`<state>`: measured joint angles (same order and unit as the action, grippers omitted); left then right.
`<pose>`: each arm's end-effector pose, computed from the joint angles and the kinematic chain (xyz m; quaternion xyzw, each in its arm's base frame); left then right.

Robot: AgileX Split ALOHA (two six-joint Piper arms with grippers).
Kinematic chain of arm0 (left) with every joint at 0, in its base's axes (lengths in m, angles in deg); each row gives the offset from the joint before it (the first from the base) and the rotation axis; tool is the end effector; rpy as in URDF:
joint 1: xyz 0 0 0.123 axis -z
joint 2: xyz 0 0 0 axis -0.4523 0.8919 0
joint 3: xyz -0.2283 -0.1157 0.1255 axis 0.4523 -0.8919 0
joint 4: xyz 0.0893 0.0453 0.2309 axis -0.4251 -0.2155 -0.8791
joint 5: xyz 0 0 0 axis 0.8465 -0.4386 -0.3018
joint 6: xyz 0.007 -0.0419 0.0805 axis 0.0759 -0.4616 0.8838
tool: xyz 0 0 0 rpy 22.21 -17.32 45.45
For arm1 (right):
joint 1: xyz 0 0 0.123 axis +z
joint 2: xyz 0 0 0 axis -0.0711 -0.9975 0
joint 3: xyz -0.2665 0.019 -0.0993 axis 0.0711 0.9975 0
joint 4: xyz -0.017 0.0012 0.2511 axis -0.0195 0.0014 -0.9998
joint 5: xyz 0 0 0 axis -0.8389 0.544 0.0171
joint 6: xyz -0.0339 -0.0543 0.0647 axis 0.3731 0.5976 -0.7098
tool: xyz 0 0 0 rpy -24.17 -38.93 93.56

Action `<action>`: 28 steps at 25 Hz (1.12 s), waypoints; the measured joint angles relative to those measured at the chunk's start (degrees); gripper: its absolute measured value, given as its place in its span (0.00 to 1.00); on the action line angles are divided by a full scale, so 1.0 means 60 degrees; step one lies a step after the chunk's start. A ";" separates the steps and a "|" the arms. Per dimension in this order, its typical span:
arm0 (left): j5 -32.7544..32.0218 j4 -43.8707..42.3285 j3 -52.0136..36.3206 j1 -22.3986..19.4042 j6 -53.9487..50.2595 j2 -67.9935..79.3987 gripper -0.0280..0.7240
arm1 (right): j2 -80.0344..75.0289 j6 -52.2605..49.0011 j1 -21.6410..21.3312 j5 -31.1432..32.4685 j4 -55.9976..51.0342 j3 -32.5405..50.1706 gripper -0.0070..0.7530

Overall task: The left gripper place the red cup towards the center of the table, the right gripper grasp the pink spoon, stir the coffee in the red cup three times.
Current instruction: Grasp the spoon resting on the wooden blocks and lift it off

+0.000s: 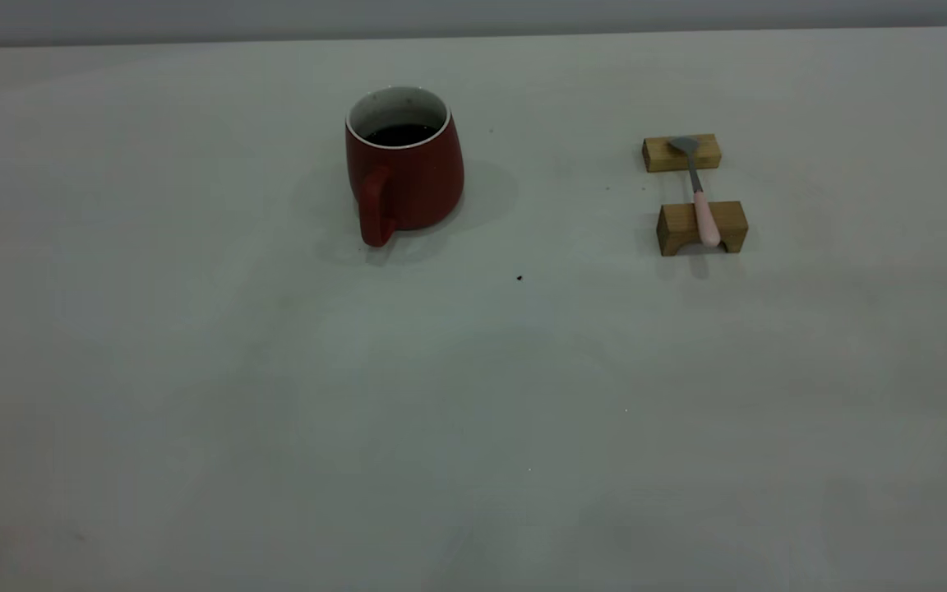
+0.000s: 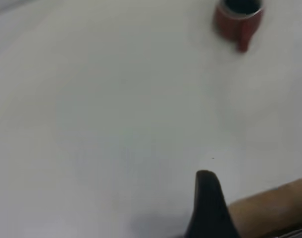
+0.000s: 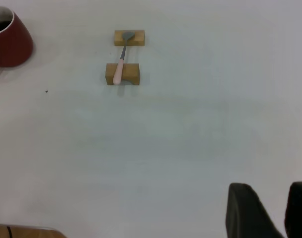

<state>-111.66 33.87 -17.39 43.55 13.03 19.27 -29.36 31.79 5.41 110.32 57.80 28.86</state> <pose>0.0841 -0.0168 0.3907 0.1531 0.8996 -0.0024 0.4090 -0.0022 0.0047 0.2628 -0.0389 0.8831 0.0200 0.4671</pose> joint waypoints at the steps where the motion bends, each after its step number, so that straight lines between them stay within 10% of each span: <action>1: 0.0000 0.0066 -0.0535 -0.0320 -0.0033 -0.0471 0.80 | 0.0000 0.0000 0.0000 0.0000 0.0000 0.0000 0.32; 14: 0.0396 0.0327 -0.4666 -0.2355 -0.1033 -0.5466 0.80 | 0.0000 0.0000 0.0000 0.0000 0.0000 0.0000 0.32; 28: 0.0345 0.0516 -0.4929 -0.2397 -0.0641 -0.6446 0.80 | 0.0000 0.0000 0.0000 0.0000 0.0000 0.0000 0.32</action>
<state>-109.59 36.97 -46.96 29.17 9.18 -19.40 -29.36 31.79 5.41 110.32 57.80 28.86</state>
